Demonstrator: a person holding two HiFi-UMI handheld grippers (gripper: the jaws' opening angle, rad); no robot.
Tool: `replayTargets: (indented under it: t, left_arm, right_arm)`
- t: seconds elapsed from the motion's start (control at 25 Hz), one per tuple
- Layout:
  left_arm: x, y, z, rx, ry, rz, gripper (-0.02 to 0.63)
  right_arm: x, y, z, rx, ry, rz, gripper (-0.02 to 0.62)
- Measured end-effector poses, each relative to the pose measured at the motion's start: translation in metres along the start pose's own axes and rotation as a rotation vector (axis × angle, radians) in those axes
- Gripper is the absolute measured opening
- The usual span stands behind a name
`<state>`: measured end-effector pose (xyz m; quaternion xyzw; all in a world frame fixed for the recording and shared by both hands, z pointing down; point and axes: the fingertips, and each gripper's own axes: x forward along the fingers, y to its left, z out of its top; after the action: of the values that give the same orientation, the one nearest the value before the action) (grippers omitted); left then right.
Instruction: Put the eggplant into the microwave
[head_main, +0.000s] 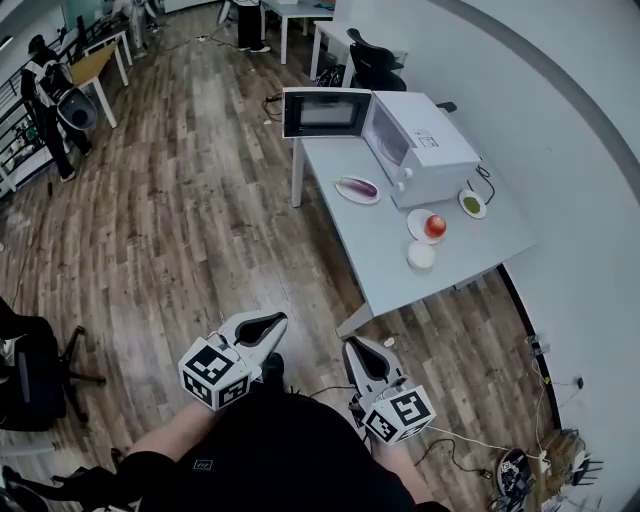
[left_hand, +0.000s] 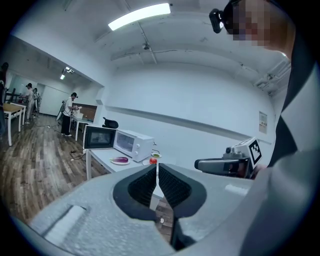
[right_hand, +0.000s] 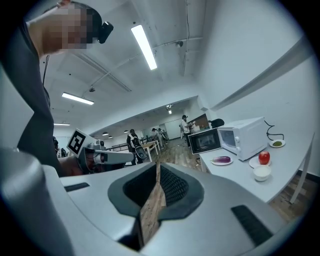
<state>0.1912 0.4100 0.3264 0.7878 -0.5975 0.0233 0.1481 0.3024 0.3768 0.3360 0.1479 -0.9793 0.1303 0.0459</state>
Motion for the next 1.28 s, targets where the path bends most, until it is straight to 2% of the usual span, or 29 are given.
replayTargets:
  t: [0.28, 0.56, 0.92, 1.12, 1.28]
  left_arm:
    - [0.015, 0.066, 0.021, 0.003, -0.012, -0.020, 0.021]
    - [0.008, 0.133, 0.032, -0.004, -0.017, 0.003, 0.021]
    - [0.029, 0.162, 0.035, -0.056, -0.011, 0.013, 0.021]
    - [0.072, 0.174, 0.045, -0.047, 0.003, 0.001, 0.021]
    - [0.112, 0.196, 0.059, -0.054, -0.001, 0.023, 0.021]
  right_arm:
    - [0.071, -0.014, 0.015, -0.008, 0.021, -0.009, 0.020]
    - [0.128, -0.015, 0.031, -0.013, 0.013, -0.012, 0.020]
    - [0.152, -0.036, 0.026, 0.019, 0.052, -0.012, 0.019]
    - [0.171, -0.075, 0.032, 0.034, 0.052, -0.008, 0.020]
    - [0.192, -0.113, 0.043, 0.039, 0.044, 0.004, 0.020]
